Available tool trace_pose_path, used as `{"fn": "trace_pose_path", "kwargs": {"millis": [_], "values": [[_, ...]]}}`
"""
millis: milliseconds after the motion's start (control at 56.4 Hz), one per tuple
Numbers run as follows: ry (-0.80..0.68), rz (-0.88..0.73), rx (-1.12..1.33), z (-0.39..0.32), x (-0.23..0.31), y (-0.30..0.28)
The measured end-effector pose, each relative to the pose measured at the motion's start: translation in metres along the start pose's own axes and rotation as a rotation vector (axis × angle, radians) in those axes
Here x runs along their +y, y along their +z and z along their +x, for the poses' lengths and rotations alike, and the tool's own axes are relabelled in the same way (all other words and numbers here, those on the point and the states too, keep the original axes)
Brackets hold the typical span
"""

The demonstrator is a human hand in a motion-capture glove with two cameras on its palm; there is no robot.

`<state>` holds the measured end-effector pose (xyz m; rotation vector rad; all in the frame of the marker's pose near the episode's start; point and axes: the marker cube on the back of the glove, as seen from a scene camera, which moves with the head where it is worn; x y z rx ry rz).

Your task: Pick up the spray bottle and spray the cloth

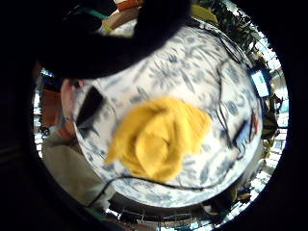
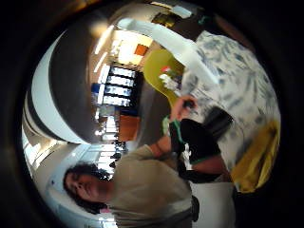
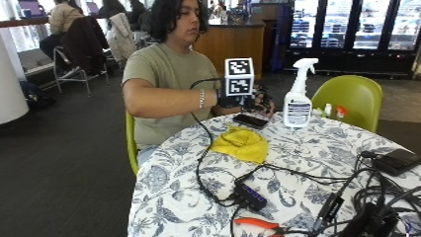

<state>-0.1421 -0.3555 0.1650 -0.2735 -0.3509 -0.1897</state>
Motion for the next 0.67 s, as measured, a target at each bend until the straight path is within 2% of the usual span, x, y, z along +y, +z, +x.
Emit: {"fn": "trace_pose_path", "kwargs": {"millis": [124, 284, 372, 461, 674], "values": [[-0.025, 0.005, 0.195, 0.016, 0.065, -0.008], [-0.059, 0.002, 0.47, 0.023, 0.123, -0.018], [-0.117, -0.011, 0.762, 0.04, 0.146, -0.023], [-0.084, 0.001, 0.606, 0.019, 0.164, -0.012], [-0.068, -0.009, 0.526, 0.006, 0.176, -0.001]]}}
